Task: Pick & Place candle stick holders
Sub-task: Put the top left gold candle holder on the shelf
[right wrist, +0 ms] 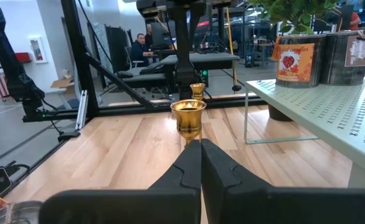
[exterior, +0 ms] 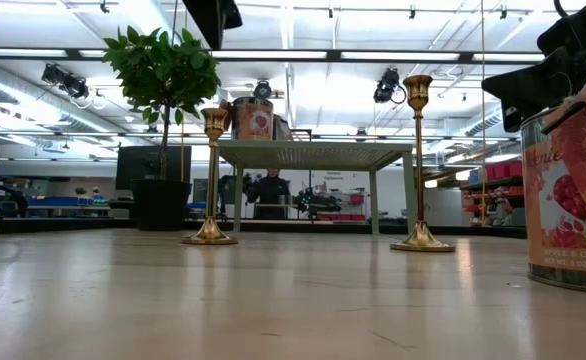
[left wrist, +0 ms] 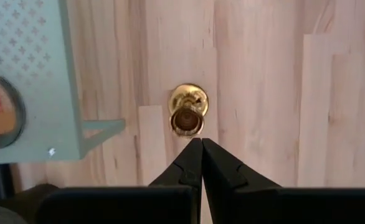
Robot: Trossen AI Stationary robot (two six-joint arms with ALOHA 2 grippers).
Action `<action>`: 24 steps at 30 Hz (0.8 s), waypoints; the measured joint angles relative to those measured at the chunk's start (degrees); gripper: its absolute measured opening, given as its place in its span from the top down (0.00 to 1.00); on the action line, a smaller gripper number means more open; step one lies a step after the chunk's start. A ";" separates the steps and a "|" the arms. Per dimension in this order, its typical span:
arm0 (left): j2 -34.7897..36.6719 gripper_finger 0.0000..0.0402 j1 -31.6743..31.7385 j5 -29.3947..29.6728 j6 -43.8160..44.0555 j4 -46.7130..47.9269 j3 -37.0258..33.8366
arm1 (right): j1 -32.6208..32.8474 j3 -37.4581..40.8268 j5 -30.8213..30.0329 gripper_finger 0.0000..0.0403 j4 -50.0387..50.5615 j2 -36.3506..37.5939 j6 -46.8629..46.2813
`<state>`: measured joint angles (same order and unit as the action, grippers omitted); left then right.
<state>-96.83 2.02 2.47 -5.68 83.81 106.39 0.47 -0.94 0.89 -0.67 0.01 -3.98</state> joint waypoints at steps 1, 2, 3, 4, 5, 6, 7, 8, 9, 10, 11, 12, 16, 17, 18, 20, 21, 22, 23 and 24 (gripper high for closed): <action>0.35 0.97 0.00 0.09 -1.03 0.11 0.03 | 0.00 0.01 0.00 0.99 -0.02 0.00 -0.01; 0.75 0.97 0.00 0.26 -1.80 0.08 0.07 | -0.02 0.01 0.02 0.99 -0.02 0.00 0.01; 1.22 0.97 0.00 0.54 -2.51 0.18 0.04 | -0.02 0.01 0.02 0.99 -0.02 0.00 0.00; 1.63 0.97 0.00 0.64 -2.77 0.22 0.00 | 0.00 0.01 0.00 0.99 -0.01 0.00 -0.01; 1.93 0.97 0.00 0.69 -2.85 0.18 0.02 | -0.01 0.00 0.00 0.99 -0.01 0.00 0.00; 2.37 0.97 0.04 0.73 -2.90 0.36 0.04 | -0.01 0.01 0.02 0.99 -0.02 0.00 0.00; 2.83 0.97 0.04 0.80 -2.92 0.79 0.04 | -0.02 0.01 0.02 0.99 -0.07 0.00 0.00; 3.17 0.97 0.04 0.88 -2.92 1.20 0.04 | -0.01 0.00 -0.01 0.99 -0.03 0.00 0.00; 3.40 0.97 0.04 0.88 -2.92 1.43 0.04 | -0.02 -0.01 -0.01 0.99 -0.02 0.00 0.01; 3.56 0.97 -0.03 0.88 -2.90 1.60 0.07 | -0.01 0.01 0.03 0.99 -0.03 0.00 0.01; 3.88 0.97 -0.04 0.88 -2.88 1.89 -0.01 | -0.02 0.01 0.02 0.99 -0.09 0.00 0.01; 4.27 0.97 -0.11 0.88 -2.74 1.76 -0.48 | 0.00 0.01 0.00 0.99 -0.04 0.00 -0.01; 8.40 0.97 -0.62 0.88 -2.33 -1.96 -8.24 | -0.01 0.01 -0.03 0.99 -0.03 0.00 -0.01; 9.65 0.97 -0.78 0.88 -1.99 -3.59 -10.72 | -0.02 -0.01 -0.18 0.99 -0.02 0.00 -0.01; 10.93 0.97 -0.83 0.88 -1.42 -5.17 -13.11 | -0.01 0.00 -0.24 0.99 -0.05 0.00 0.01; 13.06 0.97 -0.85 0.86 -0.31 -6.85 -17.06 | -0.01 0.01 -0.43 0.99 -0.08 0.00 0.00; 14.09 0.97 -0.84 0.86 0.53 -8.46 -18.60 | -0.02 0.01 -0.44 0.99 -0.02 0.00 0.00; 15.10 0.97 -0.81 0.88 1.04 -9.88 -20.01 | -0.02 0.01 -0.41 0.99 -0.01 0.00 0.01; 15.93 0.97 -0.81 0.88 1.73 -10.73 -21.22 | -0.02 0.00 -0.34 0.99 -0.02 0.00 -0.01; 16.64 0.97 -0.81 0.88 2.21 -11.59 -22.43 | -0.02 -0.01 -0.26 0.99 -0.01 0.00 0.00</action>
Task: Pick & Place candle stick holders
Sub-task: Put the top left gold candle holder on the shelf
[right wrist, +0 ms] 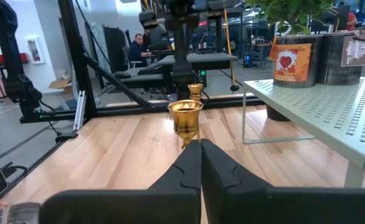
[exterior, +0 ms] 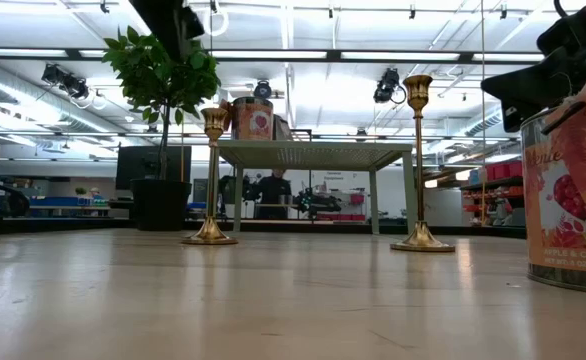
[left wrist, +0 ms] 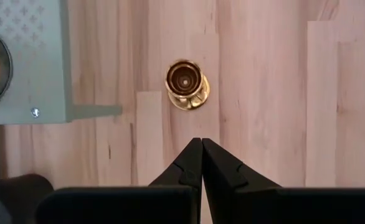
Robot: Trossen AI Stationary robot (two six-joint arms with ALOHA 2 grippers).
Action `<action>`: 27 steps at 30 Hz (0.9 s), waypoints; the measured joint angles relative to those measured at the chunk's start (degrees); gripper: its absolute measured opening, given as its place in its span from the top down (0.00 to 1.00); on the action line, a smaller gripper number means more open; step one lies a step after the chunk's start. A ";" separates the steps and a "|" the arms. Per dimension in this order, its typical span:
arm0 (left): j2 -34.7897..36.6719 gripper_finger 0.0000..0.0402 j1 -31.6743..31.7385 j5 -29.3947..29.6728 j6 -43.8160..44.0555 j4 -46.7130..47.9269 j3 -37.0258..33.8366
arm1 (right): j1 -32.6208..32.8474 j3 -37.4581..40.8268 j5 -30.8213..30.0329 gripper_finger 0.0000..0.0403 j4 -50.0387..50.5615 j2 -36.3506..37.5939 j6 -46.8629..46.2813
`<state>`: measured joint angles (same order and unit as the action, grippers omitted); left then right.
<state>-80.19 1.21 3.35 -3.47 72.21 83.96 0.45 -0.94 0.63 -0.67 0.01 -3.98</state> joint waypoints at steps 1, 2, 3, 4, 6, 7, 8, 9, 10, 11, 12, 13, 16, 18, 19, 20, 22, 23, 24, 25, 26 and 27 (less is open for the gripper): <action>0.59 0.97 0.00 -0.01 0.48 -1.01 -1.07 | 0.00 0.00 0.13 0.99 -0.04 0.00 0.02; 1.12 0.97 0.00 -0.11 1.04 -1.96 -2.17 | 0.00 0.02 0.28 0.99 -0.04 0.00 0.01; 1.64 0.97 0.00 -0.17 1.34 -2.44 -3.22 | 0.02 0.01 0.26 0.99 -0.04 0.00 0.01; 2.12 0.97 -0.02 -0.17 1.59 -2.90 -4.19 | 0.00 0.00 0.28 0.99 0.01 0.00 0.01; 3.08 0.97 -0.11 -0.18 1.76 -4.29 -6.18 | 0.02 0.00 0.28 0.99 0.02 0.00 0.00; 3.27 0.97 -0.13 -0.21 1.82 -5.28 -7.15 | 0.01 0.00 0.27 0.99 0.01 0.00 -0.01; 3.25 0.97 -0.22 -0.19 2.10 -6.38 -8.12 | 0.00 0.02 0.28 0.99 0.01 0.00 0.00; 3.19 0.97 -0.22 -0.19 2.44 -7.20 -9.09 | 0.00 0.02 0.28 0.99 0.01 0.00 0.00; 3.18 0.97 -0.22 -0.20 2.64 -7.97 -10.15 | 0.00 -0.01 0.28 0.99 0.01 0.00 -0.01; 3.18 0.97 -0.22 -0.23 2.92 -9.05 -11.21 | 0.00 0.00 0.28 0.99 0.01 0.00 -0.01; 3.18 0.97 -0.22 -0.42 2.92 -10.36 -12.25 | 0.00 0.00 0.28 0.99 0.01 0.00 0.02; 3.18 0.97 -0.22 -0.59 2.90 -11.50 -13.39 | 0.00 0.02 0.28 0.99 0.01 0.00 0.02; 3.18 0.97 -0.22 -0.60 2.94 -14.15 -16.60 | 0.00 0.00 0.28 0.99 0.03 0.00 0.01; 3.19 0.97 -0.22 -0.61 3.07 -15.33 -18.40 | 0.01 0.01 0.28 0.99 0.02 0.00 -0.01; 3.49 0.97 -0.22 -0.61 3.31 -15.55 -19.46 | 0.00 0.01 0.28 0.99 0.03 0.00 0.01; 3.81 0.97 -0.22 -0.64 3.82 -15.77 -20.43 | 0.01 0.00 0.28 0.99 0.05 0.00 0.01; 3.99 0.97 -0.22 -0.64 4.66 -18.14 -22.22 | 0.00 0.01 0.28 0.99 0.03 0.00 0.01; 4.19 0.97 -0.22 -0.64 4.88 -18.92 -23.28 | 0.02 0.00 0.28 0.99 0.03 0.00 0.02; 4.66 0.97 -0.22 -0.63 5.40 -19.26 -24.39 | 0.00 0.00 0.28 0.99 0.03 0.00 -0.01; 5.04 0.97 -0.22 -0.65 6.01 -20.17 -25.17 | 0.01 0.01 0.27 0.99 0.03 0.00 -0.01; 5.32 0.97 -0.22 -0.65 6.49 -21.91 -25.78 | 0.01 0.02 0.28 0.99 0.02 0.00 -0.01; 6.02 0.97 -0.22 -0.64 7.29 -22.93 -26.82 | 0.01 0.01 0.28 0.99 -0.02 0.00 0.01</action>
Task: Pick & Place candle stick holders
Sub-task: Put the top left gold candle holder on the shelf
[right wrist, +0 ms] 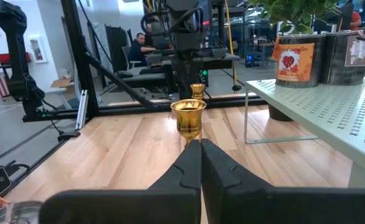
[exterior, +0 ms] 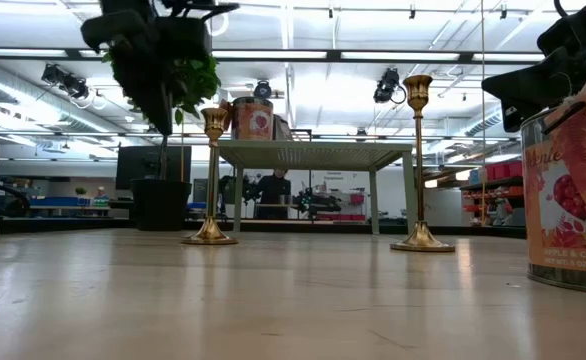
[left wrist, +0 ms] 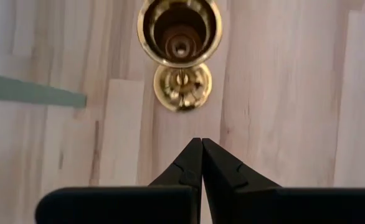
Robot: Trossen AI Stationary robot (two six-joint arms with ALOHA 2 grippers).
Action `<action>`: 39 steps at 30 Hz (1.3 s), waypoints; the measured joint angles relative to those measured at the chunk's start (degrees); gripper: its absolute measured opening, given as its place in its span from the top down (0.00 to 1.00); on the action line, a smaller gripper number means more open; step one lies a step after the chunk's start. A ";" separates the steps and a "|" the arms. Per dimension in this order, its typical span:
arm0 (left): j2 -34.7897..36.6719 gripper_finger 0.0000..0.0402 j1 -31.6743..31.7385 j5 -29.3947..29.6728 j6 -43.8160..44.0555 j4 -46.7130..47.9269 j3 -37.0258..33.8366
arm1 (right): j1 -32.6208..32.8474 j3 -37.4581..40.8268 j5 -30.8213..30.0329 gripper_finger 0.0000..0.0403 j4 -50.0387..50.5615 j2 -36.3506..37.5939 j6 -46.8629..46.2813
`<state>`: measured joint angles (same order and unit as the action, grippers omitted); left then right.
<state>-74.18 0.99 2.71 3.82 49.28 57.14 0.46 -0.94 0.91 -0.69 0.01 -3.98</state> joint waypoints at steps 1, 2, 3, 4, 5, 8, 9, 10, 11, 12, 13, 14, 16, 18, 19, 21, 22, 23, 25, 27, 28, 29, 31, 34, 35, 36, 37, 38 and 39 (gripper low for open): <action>0.80 0.97 0.00 0.03 0.09 0.02 -1.01 | 0.01 -0.01 -0.01 0.99 0.03 0.00 -0.01; 1.36 0.97 0.00 0.01 0.12 0.09 -1.92 | -0.01 -0.01 -0.04 0.99 0.02 0.00 -0.01; 1.80 0.97 0.00 0.00 0.07 -1.34 -2.56 | -0.01 0.01 0.00 0.99 0.02 0.00 -0.01; 2.39 0.97 0.00 0.02 0.02 -2.42 -3.49 | -0.01 0.01 0.02 0.99 -0.10 0.00 -0.01; 3.19 0.97 0.00 0.01 -0.14 -2.21 -4.38 | 0.01 -0.01 -0.07 0.99 -0.11 0.00 -0.01; 5.24 0.97 0.00 0.06 -0.08 -3.43 -6.68 | 0.00 0.01 -0.32 0.99 -0.26 -0.01 0.00; 5.79 0.97 0.00 0.17 -0.03 -3.73 -7.38 | 0.00 0.01 -0.36 0.99 -0.41 -0.07 0.00; 6.08 0.97 0.00 0.37 0.02 -4.28 -7.96 | -0.01 0.01 -0.39 0.99 -0.44 -0.07 0.01; 6.41 0.97 0.00 0.51 0.02 -5.31 -8.60 | -0.01 0.01 -0.39 0.99 -0.44 -0.07 0.01; 6.82 0.97 0.00 0.53 0.02 -6.22 -9.31 | -0.01 0.01 -0.38 0.99 -0.56 -0.20 -0.01; 7.05 0.97 0.00 0.55 0.02 -7.30 -9.96 | -0.01 0.01 -0.39 0.99 -0.61 -0.30 -0.01; 7.05 0.97 0.00 0.63 0.02 -8.59 -10.48 | 0.00 -0.01 -0.42 0.99 -0.59 -0.33 0.00; 7.40 0.97 0.08 1.11 -0.01 -10.20 -12.00 | 0.00 0.01 -0.28 0.99 -0.60 -0.43 0.00; 7.57 0.97 0.13 1.93 0.00 -12.14 -13.54 | -0.01 0.01 -0.22 0.99 -0.57 -0.51 0.01; 7.54 0.97 0.20 2.23 -0.02 -13.42 -14.32 | -0.01 -0.01 -0.24 0.99 -0.62 -0.55 0.00; 7.95 0.97 0.20 2.38 0.02 -14.32 -16.20 | -0.01 0.01 -0.20 0.99 -0.59 -0.55 -0.01; 8.00 0.97 0.20 2.39 0.04 -15.31 -17.05 | -0.01 -0.01 -0.10 0.99 -0.61 -0.55 -0.01; 8.00 0.97 0.20 2.37 0.04 -17.01 -18.02 | 0.00 -0.01 0.04 0.99 -0.65 -0.55 -0.01; 7.98 0.97 0.17 2.36 0.05 -19.75 -20.02 | 0.00 0.00 0.02 0.99 -0.66 -0.55 -0.01; 7.98 0.97 0.17 2.37 0.32 -22.49 -21.93 | 0.00 0.00 0.04 0.99 -0.63 -0.55 0.00; 7.98 0.96 0.17 2.37 0.35 -24.15 -22.76 | -0.01 -0.01 0.00 0.99 -0.63 -0.55 -0.01; 7.98 0.96 0.17 2.30 0.39 -25.51 -23.49 | 0.00 0.01 0.02 0.99 -0.63 -0.55 -0.01; 7.98 0.96 0.17 2.09 0.41 -27.61 -24.84 | 0.01 0.00 0.02 0.99 -0.61 -0.55 -0.01; 8.06 0.96 0.17 1.96 0.47 -30.40 -26.31 | -0.01 0.00 0.02 0.99 -0.61 -0.55 -0.01; 8.37 0.96 0.17 1.96 0.50 -31.18 -26.91 | -0.01 0.01 0.02 0.99 -0.61 -0.52 -0.01; 8.51 0.96 0.17 1.96 0.50 -31.83 -27.43 | 0.00 -0.01 0.00 0.99 -0.61 -0.52 -0.01; 8.44 0.96 0.17 1.96 0.51 -32.55 -27.79 | -0.01 0.01 0.01 0.99 -0.61 -0.52 -0.01; 8.40 0.96 0.17 1.96 0.51 -33.01 -28.15 | -0.01 0.00 0.02 0.99 -0.61 -0.52 -0.01; 8.42 0.96 0.17 1.96 0.52 -33.51 -28.52 | 0.01 0.01 0.02 0.99 -0.61 -0.52 0.00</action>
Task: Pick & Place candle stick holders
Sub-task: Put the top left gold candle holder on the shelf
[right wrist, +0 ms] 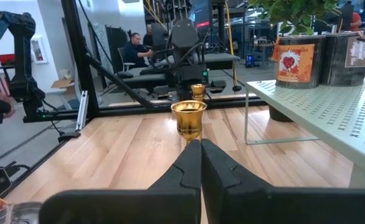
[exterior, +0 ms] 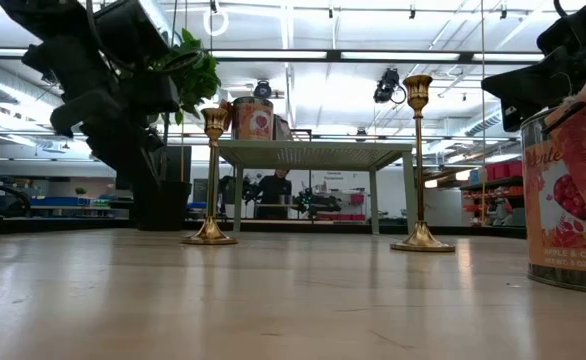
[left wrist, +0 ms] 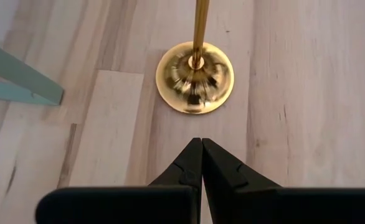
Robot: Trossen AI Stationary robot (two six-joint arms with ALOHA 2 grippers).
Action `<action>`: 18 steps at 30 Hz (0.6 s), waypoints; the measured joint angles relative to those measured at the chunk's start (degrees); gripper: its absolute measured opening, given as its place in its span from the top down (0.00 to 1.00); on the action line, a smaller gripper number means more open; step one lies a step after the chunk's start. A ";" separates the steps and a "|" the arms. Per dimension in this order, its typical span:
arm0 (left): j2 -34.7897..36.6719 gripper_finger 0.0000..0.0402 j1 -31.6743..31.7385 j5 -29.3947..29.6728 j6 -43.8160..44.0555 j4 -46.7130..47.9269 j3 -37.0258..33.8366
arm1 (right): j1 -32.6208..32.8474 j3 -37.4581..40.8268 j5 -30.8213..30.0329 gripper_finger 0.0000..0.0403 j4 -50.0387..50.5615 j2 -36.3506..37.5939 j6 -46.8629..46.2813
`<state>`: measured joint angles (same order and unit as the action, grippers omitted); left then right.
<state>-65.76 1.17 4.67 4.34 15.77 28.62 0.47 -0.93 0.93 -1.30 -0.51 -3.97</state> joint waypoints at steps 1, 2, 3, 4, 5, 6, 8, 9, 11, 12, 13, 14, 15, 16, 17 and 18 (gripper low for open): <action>0.00 0.96 0.00 0.00 0.00 -0.45 -0.31 | -0.02 0.00 -0.02 0.99 0.00 0.00 -0.01; 0.00 0.96 0.00 -0.02 0.00 -1.16 -0.74 | -0.02 0.00 -0.02 0.99 0.00 0.00 0.01; 0.00 0.96 0.00 0.00 0.00 -2.29 -1.17 | -0.02 0.00 0.00 0.99 0.00 0.00 -0.01; 0.00 0.96 0.00 0.00 0.00 -3.32 -1.57 | -0.02 0.00 -0.02 0.99 0.00 0.00 -0.01; 0.00 0.96 0.00 0.00 0.00 -4.80 -2.05 | -0.02 -0.01 -0.02 0.99 0.00 0.00 -0.01; 0.00 0.96 0.00 0.00 0.00 -6.29 -2.50 | -0.02 -0.02 -0.02 0.99 0.01 0.00 -0.01; 0.00 0.95 0.00 0.00 0.00 -8.50 -3.12 | 0.00 0.00 -0.02 0.99 0.01 0.00 -0.01; 0.00 0.94 0.00 0.00 -0.01 -9.19 -3.24 | -0.02 -0.01 -0.02 0.99 0.02 0.00 -0.01; 0.00 0.90 0.00 0.09 -0.34 -10.09 -3.25 | -0.02 0.00 -0.02 0.99 0.00 0.00 -0.01; 0.00 0.88 0.00 0.13 -0.73 -10.37 -3.25 | 0.00 0.00 -0.02 0.99 0.02 0.00 0.01; 0.00 0.86 0.00 0.17 -1.06 -10.69 -3.25 | -0.01 0.00 -0.02 0.99 0.02 0.00 0.00; 0.00 0.83 0.00 0.19 -1.72 -11.14 -3.25 | 0.00 0.00 -0.02 0.99 0.01 0.00 0.00; 0.00 0.81 0.00 0.17 -2.00 -11.58 -3.25 | -0.02 0.00 -0.02 0.99 0.02 0.00 0.01; 0.00 0.78 0.00 0.18 -2.25 -11.83 -3.25 | 0.00 0.00 -0.02 0.99 0.02 0.00 -0.01; 0.00 0.75 0.00 0.20 -2.34 -12.10 -3.25 | 0.00 -0.01 -0.02 0.99 0.02 0.00 -0.01; 0.00 0.72 0.00 0.20 -2.41 -12.39 -3.25 | -0.02 0.00 -0.02 0.99 0.02 0.00 0.00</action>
<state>-65.76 1.17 4.86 1.92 3.38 25.36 0.45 -0.93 0.91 -1.28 -0.51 -3.97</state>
